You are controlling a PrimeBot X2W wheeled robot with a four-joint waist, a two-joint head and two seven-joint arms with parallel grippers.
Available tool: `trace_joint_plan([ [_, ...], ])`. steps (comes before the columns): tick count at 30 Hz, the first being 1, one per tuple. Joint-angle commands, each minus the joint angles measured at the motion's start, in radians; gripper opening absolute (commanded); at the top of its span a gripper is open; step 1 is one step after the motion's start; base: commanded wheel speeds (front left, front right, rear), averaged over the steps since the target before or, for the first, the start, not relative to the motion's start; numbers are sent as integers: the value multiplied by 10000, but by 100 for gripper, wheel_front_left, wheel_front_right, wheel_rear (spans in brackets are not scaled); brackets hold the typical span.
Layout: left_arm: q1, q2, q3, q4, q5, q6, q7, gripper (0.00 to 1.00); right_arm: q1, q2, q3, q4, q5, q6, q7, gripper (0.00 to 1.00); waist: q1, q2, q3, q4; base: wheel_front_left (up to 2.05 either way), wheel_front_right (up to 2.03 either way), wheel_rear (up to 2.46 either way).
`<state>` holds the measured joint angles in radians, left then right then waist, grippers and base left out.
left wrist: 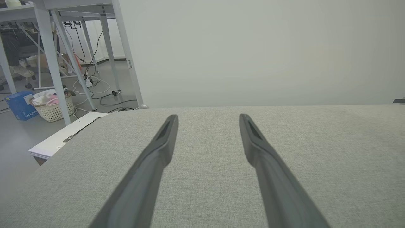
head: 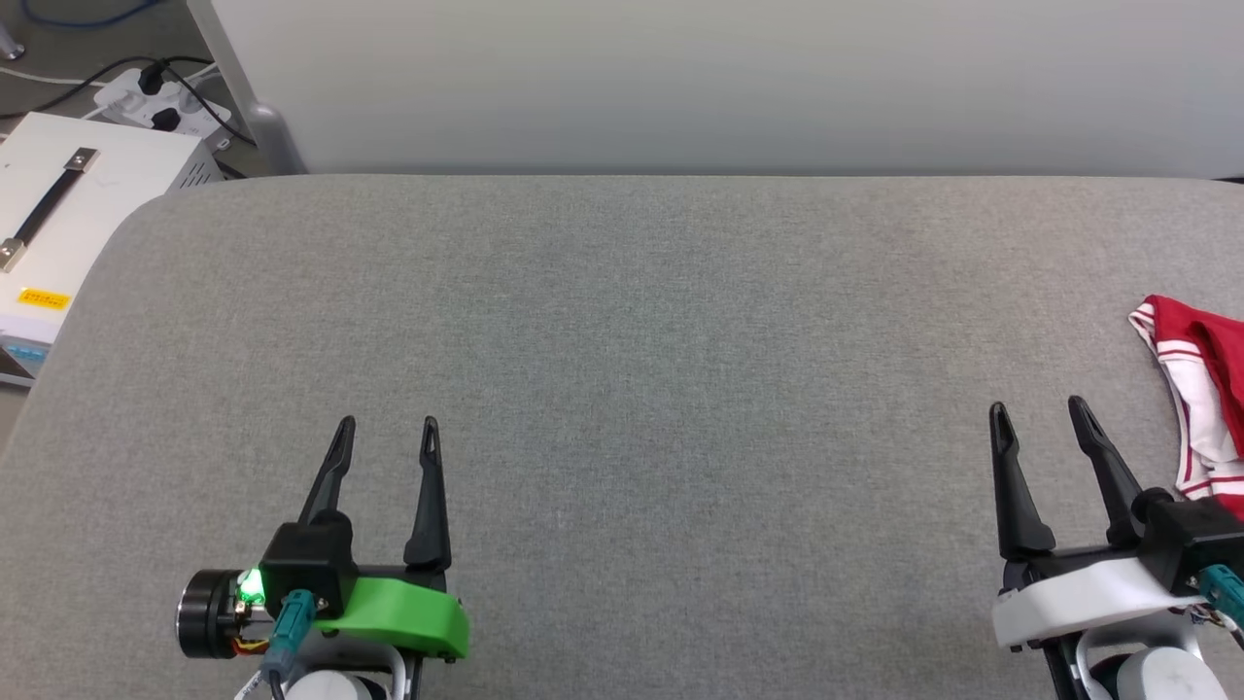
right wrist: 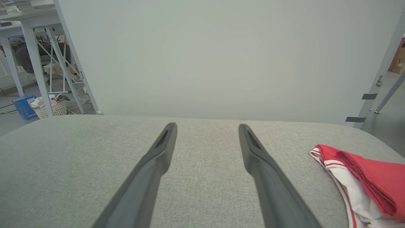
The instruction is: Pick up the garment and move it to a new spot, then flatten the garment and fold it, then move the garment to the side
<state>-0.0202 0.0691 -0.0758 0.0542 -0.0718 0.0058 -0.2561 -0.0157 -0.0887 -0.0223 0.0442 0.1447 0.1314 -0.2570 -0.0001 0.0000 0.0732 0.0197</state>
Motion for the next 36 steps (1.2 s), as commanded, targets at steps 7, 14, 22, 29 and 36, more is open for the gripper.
trace_joint_plan([
  [7, 354, -58, 76, 21, -106, -146, -57, 100, 578, 171, -110, -130, 33, -7, -47, 100, 1, 0, -209, -43, 0, 0, 0],
  [14, 440, -82, 128, 86, -116, -208, -57, 100, 696, 207, -50, -77, 34, -7, -47, 100, 1, 0, -195, -61, 0, 0, 0],
  [22, 296, -47, 124, 99, -80, -183, 36, 0, 562, 191, -52, -85, 9, 0, 21, 0, 1, 0, -192, -69, 0, 0, 0],
  [29, 290, -55, 159, 63, -35, -176, 178, 0, 539, 202, -36, -105, -74, 0, 164, 0, 1, 0, -222, -77, 0, 0, 0],
  [36, 285, -63, 194, 28, 8, -169, 315, 0, 517, 212, -21, -125, -153, -1, 303, 0, 1, 0, -252, -84, 0, 0, 0],
])
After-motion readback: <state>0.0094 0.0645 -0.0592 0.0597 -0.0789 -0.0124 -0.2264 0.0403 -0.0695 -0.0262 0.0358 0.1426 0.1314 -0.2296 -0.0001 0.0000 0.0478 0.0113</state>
